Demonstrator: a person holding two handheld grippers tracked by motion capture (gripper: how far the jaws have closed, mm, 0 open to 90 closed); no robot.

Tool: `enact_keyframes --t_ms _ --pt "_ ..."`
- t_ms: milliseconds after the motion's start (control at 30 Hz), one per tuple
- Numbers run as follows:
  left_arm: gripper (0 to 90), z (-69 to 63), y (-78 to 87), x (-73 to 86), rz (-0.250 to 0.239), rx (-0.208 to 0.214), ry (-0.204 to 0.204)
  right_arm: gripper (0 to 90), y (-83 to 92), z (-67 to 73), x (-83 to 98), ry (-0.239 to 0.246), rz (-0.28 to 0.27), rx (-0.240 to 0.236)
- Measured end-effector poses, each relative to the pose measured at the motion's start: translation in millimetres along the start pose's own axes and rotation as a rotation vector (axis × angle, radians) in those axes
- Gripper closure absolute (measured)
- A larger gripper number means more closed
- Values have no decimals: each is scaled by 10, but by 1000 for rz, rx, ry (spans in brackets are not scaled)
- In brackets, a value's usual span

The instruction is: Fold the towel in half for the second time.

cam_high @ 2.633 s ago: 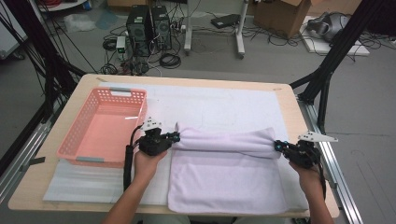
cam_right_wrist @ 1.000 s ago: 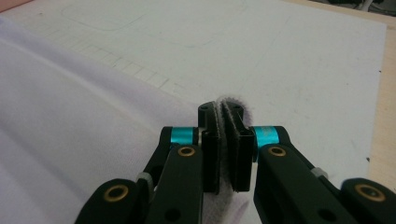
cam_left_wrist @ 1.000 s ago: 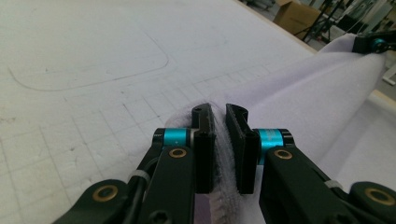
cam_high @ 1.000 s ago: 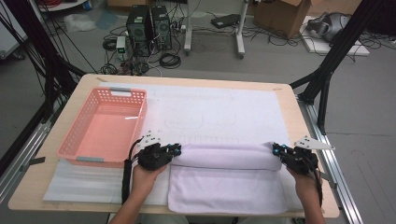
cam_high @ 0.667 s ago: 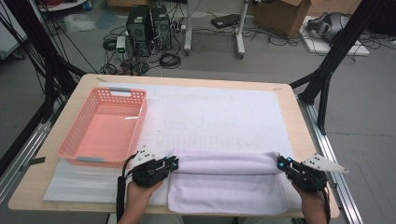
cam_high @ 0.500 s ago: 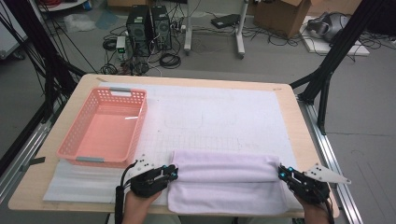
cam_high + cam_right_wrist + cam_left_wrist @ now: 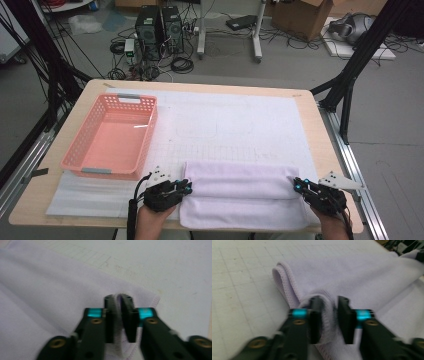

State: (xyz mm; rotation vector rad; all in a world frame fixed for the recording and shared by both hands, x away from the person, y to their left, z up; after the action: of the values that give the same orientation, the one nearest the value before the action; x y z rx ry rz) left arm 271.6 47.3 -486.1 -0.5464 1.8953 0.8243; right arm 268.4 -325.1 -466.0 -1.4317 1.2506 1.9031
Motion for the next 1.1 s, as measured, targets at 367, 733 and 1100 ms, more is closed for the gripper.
enact_keyframes --t_ms 367,733,1100 --pt "783 -188 334 -9 -53 95 -29 866 398 76 60 -7 -27 -33" --pt "515 -49 284 -176 -135 78 3 695 315 2 -131 -34 -80 21" --pt "624 188 -50 -270 -74 48 22 739 -272 -89 183 -1 148 -9"
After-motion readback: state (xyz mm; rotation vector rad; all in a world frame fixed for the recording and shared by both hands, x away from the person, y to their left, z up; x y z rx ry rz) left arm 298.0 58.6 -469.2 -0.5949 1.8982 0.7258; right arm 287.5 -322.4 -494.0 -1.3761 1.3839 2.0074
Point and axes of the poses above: each handheld gripper's, and its own axes: y roughly backward along the jaws, x roughly out of its underside, z roughly to its left, the point moved 8 cm from there along -y, roughly forward along the jaws, and after that the axes turned 11 degrees about -z, right-handed, at the moved point
